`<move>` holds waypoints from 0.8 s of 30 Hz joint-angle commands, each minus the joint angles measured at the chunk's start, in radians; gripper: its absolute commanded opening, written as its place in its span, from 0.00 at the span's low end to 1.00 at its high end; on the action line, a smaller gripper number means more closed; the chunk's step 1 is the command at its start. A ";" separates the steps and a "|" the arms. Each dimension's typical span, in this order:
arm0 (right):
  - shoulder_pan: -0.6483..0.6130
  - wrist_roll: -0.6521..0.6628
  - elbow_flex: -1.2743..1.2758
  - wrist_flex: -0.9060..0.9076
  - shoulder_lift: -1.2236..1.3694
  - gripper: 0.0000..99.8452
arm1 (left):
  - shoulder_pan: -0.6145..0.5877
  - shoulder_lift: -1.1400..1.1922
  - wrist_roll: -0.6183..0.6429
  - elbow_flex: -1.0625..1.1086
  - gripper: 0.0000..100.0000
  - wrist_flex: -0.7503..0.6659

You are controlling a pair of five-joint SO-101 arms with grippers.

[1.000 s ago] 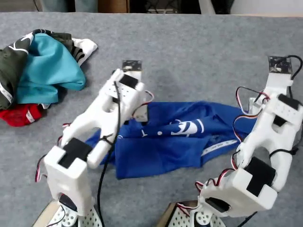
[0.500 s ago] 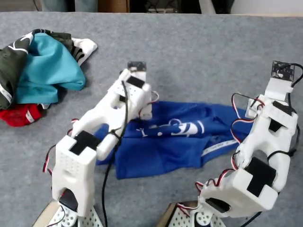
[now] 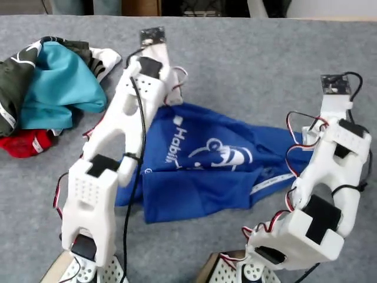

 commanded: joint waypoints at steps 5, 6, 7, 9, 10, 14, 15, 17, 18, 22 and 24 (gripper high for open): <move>-0.026 0.356 -0.150 0.176 -0.039 0.18 | -0.056 0.222 -0.008 -0.291 0.26 -0.049; -0.029 0.400 -0.162 0.213 -0.041 0.20 | -0.064 0.249 -0.008 -0.328 0.27 -0.049; -0.029 0.446 -0.176 0.267 -0.041 0.22 | -0.073 0.275 -0.006 -0.367 0.26 -0.049; -0.057 0.503 -0.194 0.385 -0.041 0.23 | -0.096 0.315 -0.003 -0.450 0.26 -0.038; -0.075 0.500 -0.197 0.437 -0.041 0.23 | -0.107 0.327 -0.003 -0.495 0.26 -0.008; -0.144 0.252 -0.134 0.525 -0.071 0.23 | -0.117 0.330 -0.011 -0.659 0.26 0.206; -0.158 0.193 -0.097 0.520 -0.082 0.21 | -0.116 0.330 -0.011 -0.699 0.26 0.264; -0.195 0.132 -0.012 0.474 -0.107 0.14 | -0.105 0.339 -0.011 -0.776 0.26 0.351; -0.216 0.095 0.033 0.437 -0.114 0.10 | -0.101 0.341 -0.011 -0.797 0.26 0.377; -0.284 -0.078 0.208 0.201 -0.122 0.03 | -0.101 0.330 -0.049 -0.719 0.26 0.376; -0.305 -0.112 0.288 0.109 -0.122 0.04 | -0.099 0.331 -0.078 -0.648 0.26 0.376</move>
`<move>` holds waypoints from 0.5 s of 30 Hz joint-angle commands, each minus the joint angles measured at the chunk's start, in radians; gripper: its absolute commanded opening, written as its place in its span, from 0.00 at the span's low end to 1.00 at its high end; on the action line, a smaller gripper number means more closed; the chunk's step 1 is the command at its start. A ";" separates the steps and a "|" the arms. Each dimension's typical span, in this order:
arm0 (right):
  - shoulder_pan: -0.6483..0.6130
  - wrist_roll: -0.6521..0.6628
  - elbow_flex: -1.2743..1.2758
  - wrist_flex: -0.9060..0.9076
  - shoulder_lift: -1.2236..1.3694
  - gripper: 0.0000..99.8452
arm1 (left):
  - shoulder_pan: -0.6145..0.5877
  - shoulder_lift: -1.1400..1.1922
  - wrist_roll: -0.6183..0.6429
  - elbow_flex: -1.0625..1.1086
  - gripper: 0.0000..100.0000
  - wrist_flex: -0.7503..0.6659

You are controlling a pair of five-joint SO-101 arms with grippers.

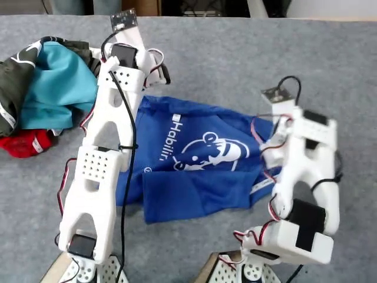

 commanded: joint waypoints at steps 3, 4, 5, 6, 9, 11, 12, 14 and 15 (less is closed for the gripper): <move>-0.049 -0.034 0.163 -0.161 -0.041 0.04 | 0.002 -0.026 -0.069 0.166 0.26 0.012; -0.049 -0.006 0.186 -0.157 -0.041 0.03 | 0.001 -0.026 -0.069 0.202 0.26 0.012; -0.046 0.028 0.206 -0.138 -0.044 0.03 | -0.001 -0.026 -0.069 0.234 0.26 0.012; -0.044 0.069 0.228 -0.110 -0.050 0.03 | -0.001 -0.026 -0.075 0.269 0.26 0.012; -0.038 0.206 0.283 -0.002 -0.070 0.01 | -0.002 -0.040 -0.084 0.340 0.26 0.012; -0.023 0.292 0.321 0.064 -0.122 0.01 | -0.010 -0.078 -0.087 0.375 0.26 0.012; -0.012 0.333 0.341 0.100 -0.160 0.01 | -0.013 -0.100 -0.089 0.394 0.26 0.012; 0.011 0.416 0.378 0.166 -0.248 0.01 | -0.016 -0.146 -0.094 0.433 0.26 0.012; 0.021 0.460 0.390 0.204 -0.295 0.01 | -0.019 -0.169 -0.107 0.460 0.26 0.012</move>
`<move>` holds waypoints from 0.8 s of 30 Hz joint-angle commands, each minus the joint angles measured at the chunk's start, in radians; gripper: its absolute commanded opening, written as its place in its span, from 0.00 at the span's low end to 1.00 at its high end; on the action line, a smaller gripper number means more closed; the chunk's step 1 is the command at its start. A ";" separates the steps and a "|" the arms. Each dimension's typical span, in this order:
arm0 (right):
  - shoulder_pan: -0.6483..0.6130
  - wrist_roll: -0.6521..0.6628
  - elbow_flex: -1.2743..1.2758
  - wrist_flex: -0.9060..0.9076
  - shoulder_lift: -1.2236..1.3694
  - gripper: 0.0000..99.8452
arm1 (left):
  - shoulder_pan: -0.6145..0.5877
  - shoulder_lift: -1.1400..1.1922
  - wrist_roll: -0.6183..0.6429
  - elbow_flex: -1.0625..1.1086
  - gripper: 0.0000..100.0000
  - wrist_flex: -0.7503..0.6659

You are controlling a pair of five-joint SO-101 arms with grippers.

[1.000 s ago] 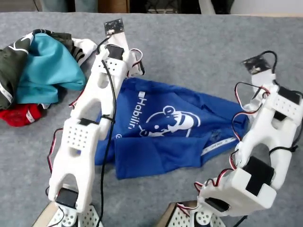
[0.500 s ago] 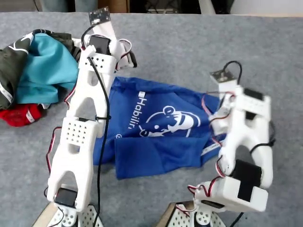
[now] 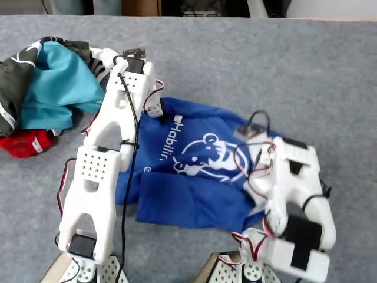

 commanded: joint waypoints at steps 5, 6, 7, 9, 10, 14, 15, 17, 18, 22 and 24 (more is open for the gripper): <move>0.118 0.308 0.045 0.236 -0.341 0.02 | -0.038 -0.222 -0.084 0.199 0.26 0.006; 0.137 0.334 0.033 0.258 -0.390 0.03 | -0.047 -0.242 -0.092 0.232 0.26 0.006; 0.155 0.353 0.016 0.284 -0.440 0.05 | -0.054 -0.262 -0.104 0.262 0.26 0.005; 0.187 0.400 -0.028 0.333 -0.545 0.10 | -0.073 -0.296 -0.115 0.308 0.26 0.000; 0.201 0.422 -0.053 0.342 -0.598 0.13 | -0.077 -0.304 -0.115 0.332 0.26 -0.015; 0.203 0.422 -0.111 0.250 -0.693 0.20 | -0.053 -0.348 -0.114 0.490 0.26 -0.094; 0.180 0.387 -0.110 0.206 -0.677 0.20 | -0.039 -0.364 -0.114 0.536 0.26 -0.115; 0.138 0.295 -0.111 0.137 -0.615 0.20 | -0.015 -0.416 -0.115 0.633 0.26 -0.153; 0.121 0.256 -0.116 0.112 -0.573 0.20 | -0.005 -0.453 -0.115 0.685 0.26 -0.178; 0.103 0.181 -0.145 0.020 -0.380 0.21 | 0.002 -0.628 -0.115 0.928 0.26 -0.331; 0.104 0.180 -0.128 -0.092 -0.289 0.21 | 0.004 -0.701 -0.115 1.050 0.26 -0.416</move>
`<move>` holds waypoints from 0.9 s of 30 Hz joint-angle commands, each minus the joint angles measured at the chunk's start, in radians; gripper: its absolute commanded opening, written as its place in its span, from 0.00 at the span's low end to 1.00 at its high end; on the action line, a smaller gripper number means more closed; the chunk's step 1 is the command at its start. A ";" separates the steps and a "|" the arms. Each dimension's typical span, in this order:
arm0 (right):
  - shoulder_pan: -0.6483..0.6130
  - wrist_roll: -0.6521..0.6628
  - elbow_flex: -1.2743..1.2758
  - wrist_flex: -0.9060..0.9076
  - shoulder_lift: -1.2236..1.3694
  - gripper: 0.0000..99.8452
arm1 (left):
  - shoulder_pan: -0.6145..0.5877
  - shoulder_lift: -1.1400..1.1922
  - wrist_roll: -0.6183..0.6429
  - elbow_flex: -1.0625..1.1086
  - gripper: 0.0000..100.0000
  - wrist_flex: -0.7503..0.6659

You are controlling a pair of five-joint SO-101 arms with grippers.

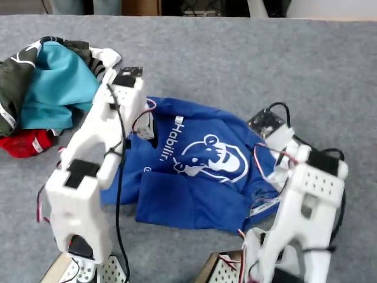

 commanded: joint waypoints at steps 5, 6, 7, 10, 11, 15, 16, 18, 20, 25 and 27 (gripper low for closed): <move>-0.012 -0.018 -0.013 -0.301 0.297 0.20 | 0.015 -0.221 -0.006 0.344 0.26 -0.236; -0.012 -0.018 -0.016 -0.318 0.326 0.20 | 0.013 -0.221 -0.005 0.363 0.26 -0.241; -0.012 -0.018 -0.018 -0.338 0.355 0.20 | 0.013 -0.221 -0.006 0.383 0.26 -0.250; -0.014 -0.017 -0.027 -0.405 0.429 0.20 | 0.028 -0.221 0.000 0.433 0.26 -0.265; -0.014 -0.017 -0.033 -0.420 0.449 0.20 | 0.042 -0.227 0.002 0.458 0.26 -0.281; -0.020 -0.017 -0.077 -0.431 0.510 0.19 | 0.087 -0.233 0.020 0.538 0.26 -0.334; -0.020 -0.017 -0.088 -0.431 0.522 0.18 | 0.087 -0.233 0.037 0.558 0.26 -0.354; -0.020 -0.017 -0.111 -0.431 0.541 0.12 | 0.085 -0.233 0.046 0.591 0.26 -0.388; -0.018 -0.017 -0.130 -0.431 0.556 0.06 | 0.085 -0.233 0.048 0.599 0.26 -0.391; -0.017 -0.021 -0.202 -0.411 0.561 0.01 | 0.079 -0.233 0.043 0.602 0.26 -0.394; -0.014 -0.021 -0.271 -0.364 0.564 0.01 | 0.077 -0.233 0.043 0.602 0.26 -0.396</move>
